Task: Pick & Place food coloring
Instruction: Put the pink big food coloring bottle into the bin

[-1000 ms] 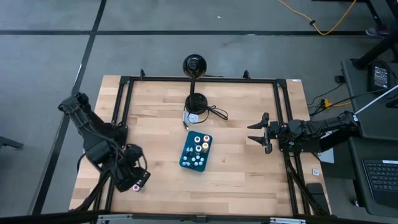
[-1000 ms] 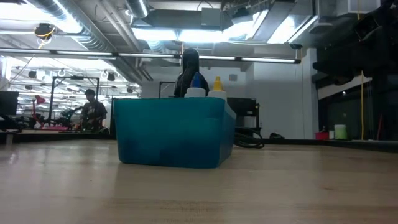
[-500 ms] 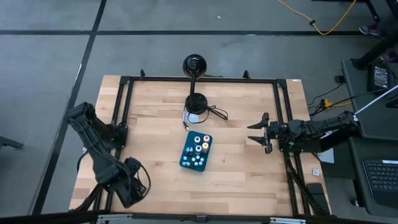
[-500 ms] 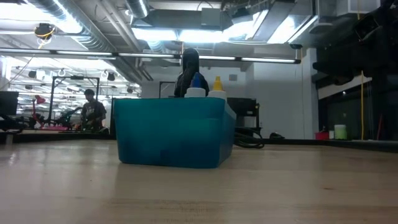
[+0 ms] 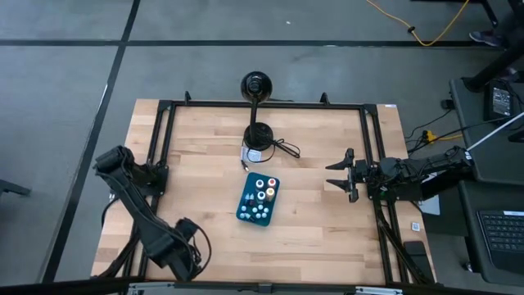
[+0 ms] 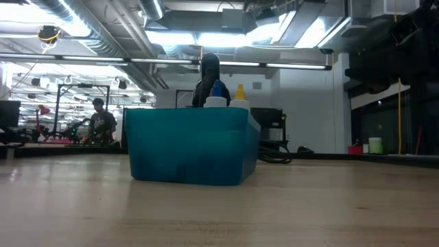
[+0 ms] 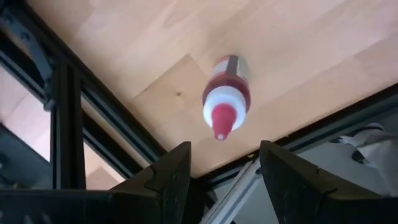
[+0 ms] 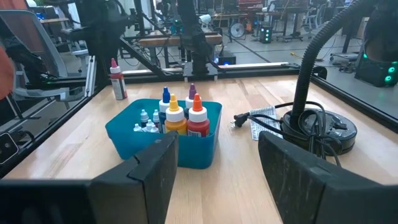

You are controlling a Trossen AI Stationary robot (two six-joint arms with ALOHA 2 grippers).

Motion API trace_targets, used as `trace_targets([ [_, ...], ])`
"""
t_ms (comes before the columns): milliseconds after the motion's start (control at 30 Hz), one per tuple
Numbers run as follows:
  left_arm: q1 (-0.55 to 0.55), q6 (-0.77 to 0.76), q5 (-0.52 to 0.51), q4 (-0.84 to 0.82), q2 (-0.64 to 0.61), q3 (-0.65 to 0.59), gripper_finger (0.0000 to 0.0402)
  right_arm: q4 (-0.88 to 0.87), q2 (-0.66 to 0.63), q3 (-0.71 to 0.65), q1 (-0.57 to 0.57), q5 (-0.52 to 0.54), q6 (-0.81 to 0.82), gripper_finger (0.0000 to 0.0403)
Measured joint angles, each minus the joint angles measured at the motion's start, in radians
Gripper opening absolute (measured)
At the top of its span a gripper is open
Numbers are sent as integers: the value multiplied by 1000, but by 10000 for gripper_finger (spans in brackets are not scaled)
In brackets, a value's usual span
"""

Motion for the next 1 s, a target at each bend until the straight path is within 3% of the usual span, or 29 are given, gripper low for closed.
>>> trace_targets([
  [467, 27, 104, 55, 101, 6, -113, 184, 0, 0, 0, 0, 0, 0, 223],
  [1000, 32, 112, 30, 166, 1, -142, 184, 0, 0, 0, 0, 0, 0, 223],
])
